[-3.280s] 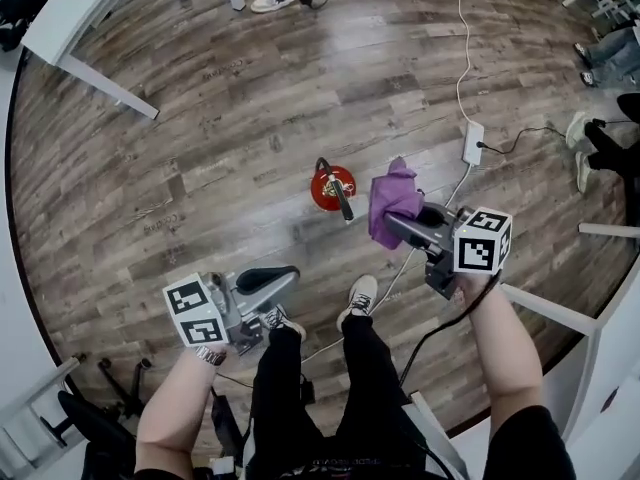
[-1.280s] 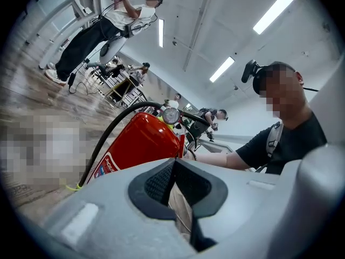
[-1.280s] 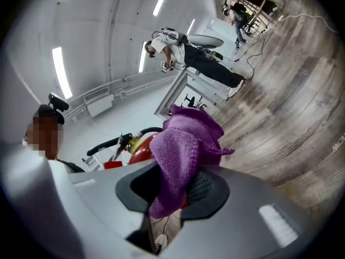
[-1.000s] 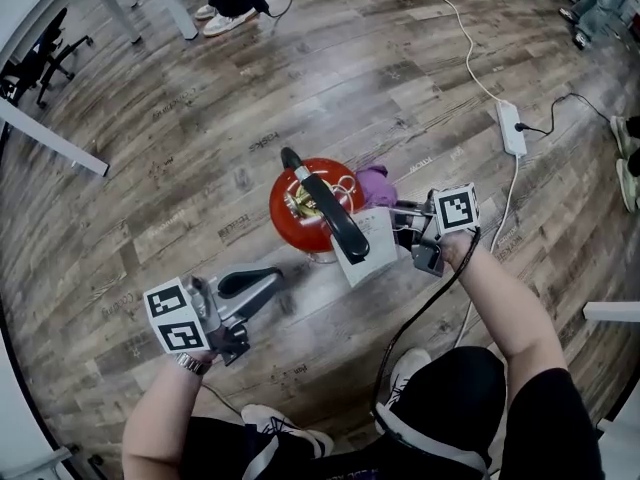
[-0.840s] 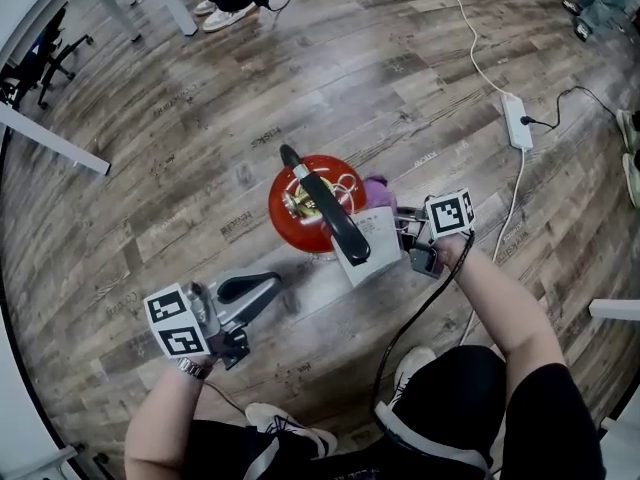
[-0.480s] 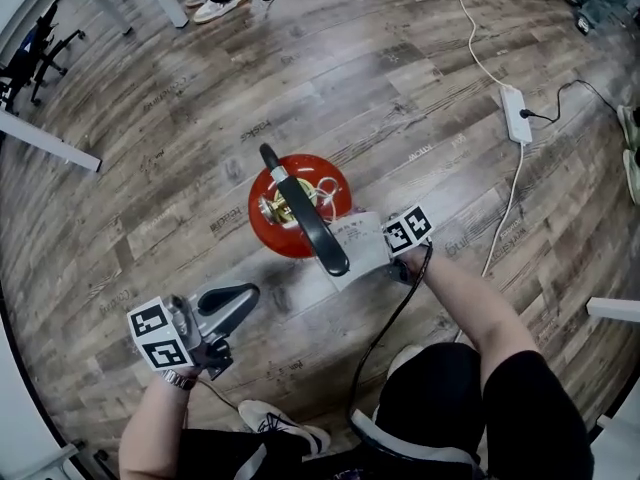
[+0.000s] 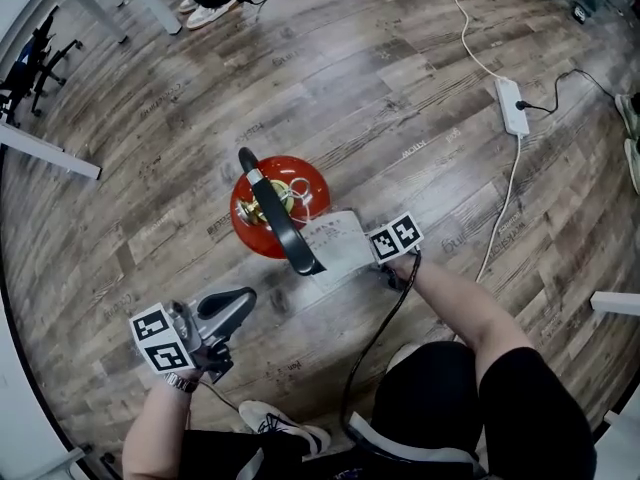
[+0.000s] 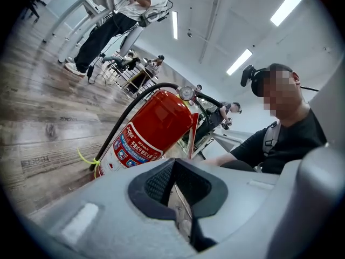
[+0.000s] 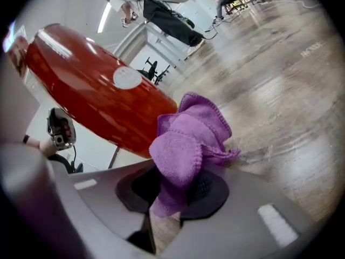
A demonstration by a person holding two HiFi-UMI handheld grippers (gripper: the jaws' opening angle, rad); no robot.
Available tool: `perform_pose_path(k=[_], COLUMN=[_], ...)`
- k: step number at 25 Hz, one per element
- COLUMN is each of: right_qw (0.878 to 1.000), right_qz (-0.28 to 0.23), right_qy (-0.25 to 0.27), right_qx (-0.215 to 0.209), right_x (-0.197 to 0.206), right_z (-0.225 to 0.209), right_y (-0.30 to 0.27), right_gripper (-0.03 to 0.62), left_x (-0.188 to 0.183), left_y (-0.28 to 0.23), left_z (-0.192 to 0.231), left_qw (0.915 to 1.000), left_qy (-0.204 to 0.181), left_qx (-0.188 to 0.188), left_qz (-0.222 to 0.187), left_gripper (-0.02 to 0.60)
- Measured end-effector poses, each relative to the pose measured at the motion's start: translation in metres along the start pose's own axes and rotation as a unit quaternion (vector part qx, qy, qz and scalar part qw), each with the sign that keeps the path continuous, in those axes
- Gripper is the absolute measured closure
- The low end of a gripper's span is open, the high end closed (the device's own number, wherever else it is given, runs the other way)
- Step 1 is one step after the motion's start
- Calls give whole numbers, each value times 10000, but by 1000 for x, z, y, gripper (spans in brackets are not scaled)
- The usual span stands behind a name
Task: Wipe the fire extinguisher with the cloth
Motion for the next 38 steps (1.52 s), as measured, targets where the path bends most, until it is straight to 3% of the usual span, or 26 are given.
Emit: perform_pose_path(k=[6, 11, 16, 20, 23, 26, 30, 32, 35, 38], right_qw=[9936, 9703, 9310, 8849, 8508, 8264, 8094, 8069, 8168, 8190], right_qz=[-396, -391, 256, 1200, 1950, 2581, 3276, 3487, 3615, 3972], right_qy=[507, 1865, 3348, 4311, 4740, 4868, 4662, 4460, 3976, 3585], right_qx=[-926, -1487, -1429, -1289, -1158, -1161, -1423, -1683, -2102, -2074], right_x=[-26, -83, -160, -199, -215, -225, -239, -249, -263, -257], right_z=[44, 107, 186, 259, 297, 311, 306, 301, 281, 238], right_y=[47, 118, 177, 198, 194, 179, 156, 149, 137, 109], right_gripper=[503, 502, 502, 503, 503, 503, 503, 505, 505, 507], left_x=[-3, -14, -21, -26, -27, -31, -34, -33, -27, -18], left_y=[-14, -23, -18, -7, 3, 12, 27, 33, 40, 45], left_z=[9, 11, 11, 15, 17, 15, 3, -2, -11, -21], left_qw=[9999, 9991, 9981, 9977, 9976, 9976, 9975, 9977, 9983, 9991], left_qy=[-44, -142, -205, -188, -172, -149, -115, -108, -56, 22], left_qx=[129, 361, 524, 505, 467, 420, 309, 222, 75, -96], left_qz=[-49, -157, -248, -411, -475, -537, -625, -638, -579, -423], left_gripper=[584, 584, 584, 584, 584, 584, 584, 584, 584, 584])
Point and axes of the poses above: the fingertips, and each gripper's own axes: y backward along the fingers, z to its left, x out of its underside, the point moved 10 cm from there along y, backward along the fingers, and after that the axes turned 11 degrees about -y, right-handed, at the moved point
